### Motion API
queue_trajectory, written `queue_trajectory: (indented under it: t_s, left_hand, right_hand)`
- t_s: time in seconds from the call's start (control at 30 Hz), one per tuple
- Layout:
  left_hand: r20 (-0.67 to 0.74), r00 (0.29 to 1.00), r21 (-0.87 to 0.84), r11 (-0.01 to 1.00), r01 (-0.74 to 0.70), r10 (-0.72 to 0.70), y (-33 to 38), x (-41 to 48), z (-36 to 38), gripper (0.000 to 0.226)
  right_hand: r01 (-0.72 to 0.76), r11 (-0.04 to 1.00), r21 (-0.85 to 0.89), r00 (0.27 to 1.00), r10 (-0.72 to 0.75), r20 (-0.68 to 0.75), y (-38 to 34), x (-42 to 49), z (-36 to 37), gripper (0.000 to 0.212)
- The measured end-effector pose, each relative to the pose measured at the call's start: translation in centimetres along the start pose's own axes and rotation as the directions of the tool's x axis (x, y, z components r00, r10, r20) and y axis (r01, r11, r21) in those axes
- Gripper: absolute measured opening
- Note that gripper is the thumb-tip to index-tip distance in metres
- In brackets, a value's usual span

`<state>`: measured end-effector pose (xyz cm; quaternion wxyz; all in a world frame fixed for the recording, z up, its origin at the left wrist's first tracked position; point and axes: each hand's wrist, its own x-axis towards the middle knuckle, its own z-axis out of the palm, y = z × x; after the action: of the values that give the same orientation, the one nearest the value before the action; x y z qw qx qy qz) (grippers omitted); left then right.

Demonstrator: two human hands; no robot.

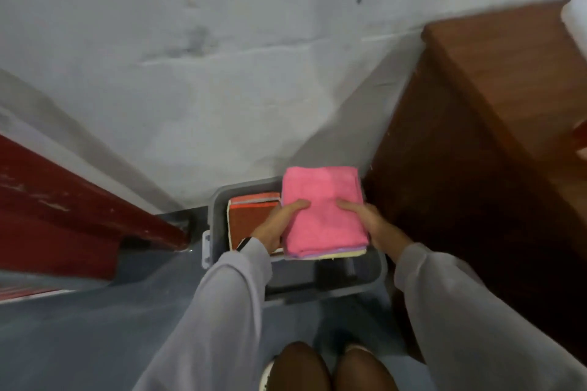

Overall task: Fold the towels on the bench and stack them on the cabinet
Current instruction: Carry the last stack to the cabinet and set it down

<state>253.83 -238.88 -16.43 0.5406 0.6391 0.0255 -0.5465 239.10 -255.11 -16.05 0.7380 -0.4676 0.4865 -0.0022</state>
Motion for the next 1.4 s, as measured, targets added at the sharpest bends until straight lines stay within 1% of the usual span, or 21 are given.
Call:
queue_trajectory:
  t_s: [0.07,0.13,0.27,0.4,0.47,0.53,0.6,0.67,0.73,0.77,0.83,0.87,0.9,0.93,0.97,1.0,1.03,1.07,1.17,1.3,1.4]
  left_hand:
    - [-0.001,1.000,-0.003,1.000,0.005,-0.005,-4.2,4.9,-0.4,0.056]
    - [0.015,1.000,-0.016,1.000,0.014,-0.014,-7.8,9.4,-0.6,0.061]
    - [0.002,1.000,-0.065,0.998,0.011,-0.011,-12.7,17.2,-0.8,0.051]
    - [-0.117,0.985,-0.084,0.987,-0.139,0.129,-14.7,23.1,-1.0,0.051]
    - [-0.161,0.964,-0.051,0.974,-0.220,0.210,-15.5,25.0,-1.0,0.065]
    - [-0.197,0.940,0.074,0.961,-0.267,0.277,-16.8,26.4,-1.3,0.095]
    - [-0.179,0.916,0.212,0.924,-0.320,0.358,-19.5,29.1,-2.3,0.108]
    - [-0.138,0.903,0.263,0.894,-0.362,0.406,-20.7,30.0,-2.7,0.111]
    - [-0.116,0.911,0.223,0.904,-0.365,0.396,-20.0,29.1,-2.0,0.109]
    - [-0.138,0.913,0.215,0.911,-0.351,0.384,-19.3,28.0,-1.3,0.107]
    - [-0.219,0.904,0.366,0.889,-0.274,0.368,-18.7,26.9,0.2,0.101]
    - [-0.295,0.862,0.529,0.822,-0.211,0.412,-18.5,26.3,0.9,0.094]
    - [-0.339,0.767,0.694,0.695,-0.187,0.545,-18.4,25.8,1.4,0.086]
    - [-0.274,0.653,0.843,0.503,-0.191,0.706,-18.3,25.6,1.4,0.079]
    - [-0.111,0.572,0.936,0.278,-0.214,0.813,-18.3,26.0,1.3,0.074]
    - [0.082,0.539,0.968,0.061,-0.242,0.838,-18.3,26.6,0.9,0.070]
    - [0.238,0.543,0.959,-0.105,-0.265,0.805,-18.4,27.6,0.5,0.065]
    - [0.309,0.571,0.947,-0.188,-0.262,0.761,-18.6,28.5,0.3,0.061]
    - [0.258,0.660,0.965,-0.162,-0.205,0.705,-19.3,30.4,-0.1,0.061]
    - [0.253,0.622,0.966,-0.164,-0.198,0.741,-20.8,32.1,-0.5,0.062]
    - [0.242,0.592,0.970,-0.175,-0.170,0.768,-21.3,32.8,-0.5,0.062]
  right_hand:
    - [0.005,1.000,-0.004,1.000,-0.005,0.010,3.8,4.5,-1.4,0.051]
    - [0.013,1.000,-0.025,0.999,-0.012,0.037,7.1,8.7,-2.6,0.061]
    - [0.036,0.998,-0.044,0.999,-0.034,0.038,11.6,15.9,-3.9,0.047]
    - [0.157,0.971,-0.183,0.981,-0.174,-0.082,13.8,22.8,-3.7,0.075]
    - [0.131,0.921,-0.366,0.958,-0.213,-0.194,13.5,24.1,-2.7,0.074]
    - [0.059,0.781,-0.622,0.908,-0.302,-0.292,13.6,23.5,-1.3,0.068]
    - [0.015,0.558,-0.830,0.852,-0.441,-0.281,14.8,22.2,0.0,0.065]
    - [0.042,0.246,-0.968,0.794,-0.596,-0.117,16.4,21.7,1.0,0.075]
    - [0.084,-0.062,-0.995,0.766,-0.634,0.104,16.9,22.3,1.5,0.077]
    - [0.128,-0.173,-0.977,0.753,-0.624,0.209,16.8,22.9,1.6,0.074]
    - [0.209,-0.250,-0.945,0.750,-0.579,0.319,16.5,24.1,1.7,0.068]
    - [0.230,-0.247,-0.941,0.761,-0.557,0.332,16.4,24.7,1.6,0.066]
    - [0.241,-0.233,-0.942,0.772,-0.543,0.332,16.4,25.2,1.4,0.066]
    - [0.246,-0.222,-0.944,0.776,-0.538,0.329,16.4,26.0,1.1,0.067]
    - [0.238,-0.223,-0.945,0.784,-0.530,0.323,16.4,26.6,0.7,0.068]
    - [0.219,-0.240,-0.946,0.792,-0.522,0.316,16.6,27.2,0.3,0.069]
    - [0.201,-0.271,-0.941,0.791,-0.522,0.319,16.7,27.8,-0.3,0.070]
    - [0.194,-0.300,-0.934,0.783,-0.526,0.332,16.8,28.3,-0.9,0.069]
    - [0.236,-0.321,-0.917,0.761,-0.526,0.380,17.5,29.5,-2.5,0.072]
    - [0.241,-0.275,-0.931,0.733,-0.577,0.360,19.0,30.7,-2.2,0.073]
    - [0.210,-0.283,-0.936,0.709,-0.615,0.345,19.9,31.6,-2.0,0.073]
